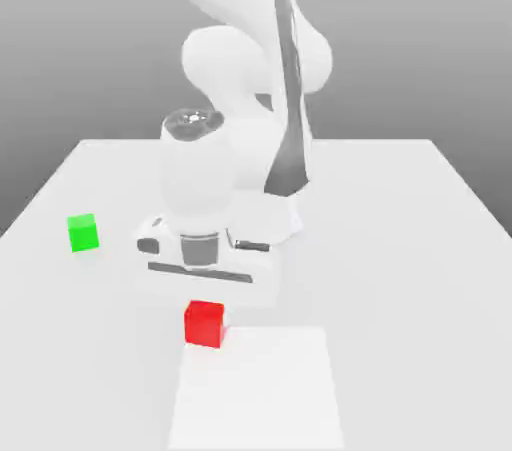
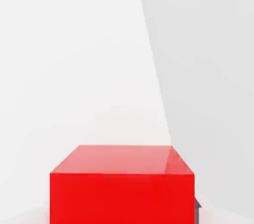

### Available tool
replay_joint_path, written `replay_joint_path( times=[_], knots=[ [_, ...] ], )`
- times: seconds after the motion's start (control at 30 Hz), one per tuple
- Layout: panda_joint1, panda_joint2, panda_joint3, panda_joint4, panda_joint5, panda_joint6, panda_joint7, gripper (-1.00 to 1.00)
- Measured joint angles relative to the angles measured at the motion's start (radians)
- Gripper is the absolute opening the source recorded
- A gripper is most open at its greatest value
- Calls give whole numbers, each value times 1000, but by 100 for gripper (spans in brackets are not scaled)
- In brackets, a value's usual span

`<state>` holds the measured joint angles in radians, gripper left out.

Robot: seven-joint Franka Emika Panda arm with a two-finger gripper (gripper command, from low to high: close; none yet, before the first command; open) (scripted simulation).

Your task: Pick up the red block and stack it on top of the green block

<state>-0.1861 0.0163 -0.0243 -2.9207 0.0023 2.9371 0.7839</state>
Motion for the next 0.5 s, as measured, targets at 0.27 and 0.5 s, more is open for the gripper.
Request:
replay_joint_path(
  times=[0.27, 0.5],
  knots=[
    [-180, -167, -99, -16, -76, -147, 124, -100],
    [-472, -226, -240, -12, -163, -205, 299, -100]
  ],
)
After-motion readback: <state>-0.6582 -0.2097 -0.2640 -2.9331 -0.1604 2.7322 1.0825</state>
